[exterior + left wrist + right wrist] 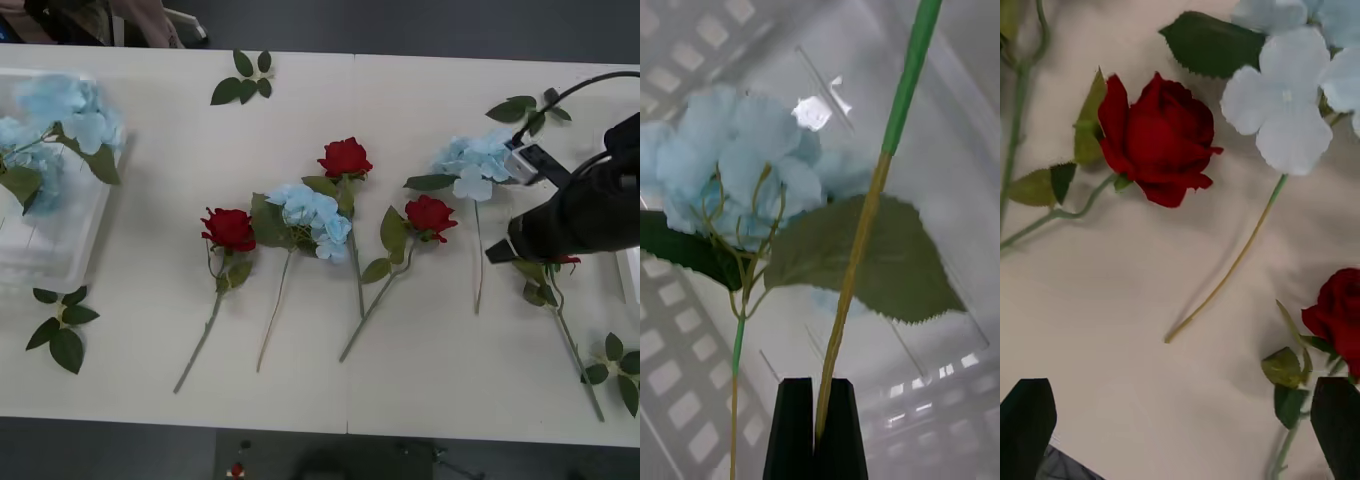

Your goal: Put the red flowers into the right box and the blue flowers into the left box

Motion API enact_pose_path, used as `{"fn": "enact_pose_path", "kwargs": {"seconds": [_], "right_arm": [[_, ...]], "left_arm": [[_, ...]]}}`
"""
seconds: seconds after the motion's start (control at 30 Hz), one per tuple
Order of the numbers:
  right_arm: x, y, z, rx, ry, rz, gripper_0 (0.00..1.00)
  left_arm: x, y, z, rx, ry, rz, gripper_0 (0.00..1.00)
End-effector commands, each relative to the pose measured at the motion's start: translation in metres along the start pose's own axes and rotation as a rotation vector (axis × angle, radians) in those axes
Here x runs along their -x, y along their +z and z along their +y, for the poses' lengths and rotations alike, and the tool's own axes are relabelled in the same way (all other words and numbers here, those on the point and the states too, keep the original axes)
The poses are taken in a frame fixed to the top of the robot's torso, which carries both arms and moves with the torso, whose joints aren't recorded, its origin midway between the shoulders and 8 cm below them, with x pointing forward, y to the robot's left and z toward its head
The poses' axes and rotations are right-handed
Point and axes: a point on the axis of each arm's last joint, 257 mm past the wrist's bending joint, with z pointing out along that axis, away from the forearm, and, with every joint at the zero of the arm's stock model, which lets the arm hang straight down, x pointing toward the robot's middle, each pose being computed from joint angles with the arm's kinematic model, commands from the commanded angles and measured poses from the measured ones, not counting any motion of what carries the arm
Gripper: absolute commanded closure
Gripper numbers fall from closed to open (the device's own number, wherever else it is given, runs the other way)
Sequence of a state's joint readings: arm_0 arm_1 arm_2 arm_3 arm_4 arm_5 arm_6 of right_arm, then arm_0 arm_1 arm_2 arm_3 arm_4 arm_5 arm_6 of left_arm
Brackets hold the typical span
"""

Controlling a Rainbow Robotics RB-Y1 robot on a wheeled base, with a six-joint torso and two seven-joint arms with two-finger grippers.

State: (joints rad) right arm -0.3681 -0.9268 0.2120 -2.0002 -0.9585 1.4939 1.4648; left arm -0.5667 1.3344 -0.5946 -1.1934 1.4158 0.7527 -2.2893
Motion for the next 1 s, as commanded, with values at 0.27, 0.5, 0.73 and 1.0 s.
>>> {"fn": "enact_pose_path", "kwargs": {"seconds": [0.27,0.5,0.73,1.0], "right_arm": [[-0.051,0.032,-0.087,-0.225,0.070,0.027,0.00],[-0.065,0.070,-0.121,-0.270,0.104,-0.001,0.00],[-0.079,0.083,-0.131,-0.284,0.116,0.011,0.00],[-0.087,0.095,-0.146,-0.294,0.161,-0.001,0.00]], "left_arm": [[-0.036,-0.017,0.059,0.113,0.023,0.055,0.86],[0.000,-0.017,0.038,0.051,-0.022,-0.039,0.00],[0.069,-0.055,0.014,-0.072,-0.046,-0.183,0.00],[0.173,-0.077,-0.097,-0.403,-0.173,-0.385,0.00]]}}
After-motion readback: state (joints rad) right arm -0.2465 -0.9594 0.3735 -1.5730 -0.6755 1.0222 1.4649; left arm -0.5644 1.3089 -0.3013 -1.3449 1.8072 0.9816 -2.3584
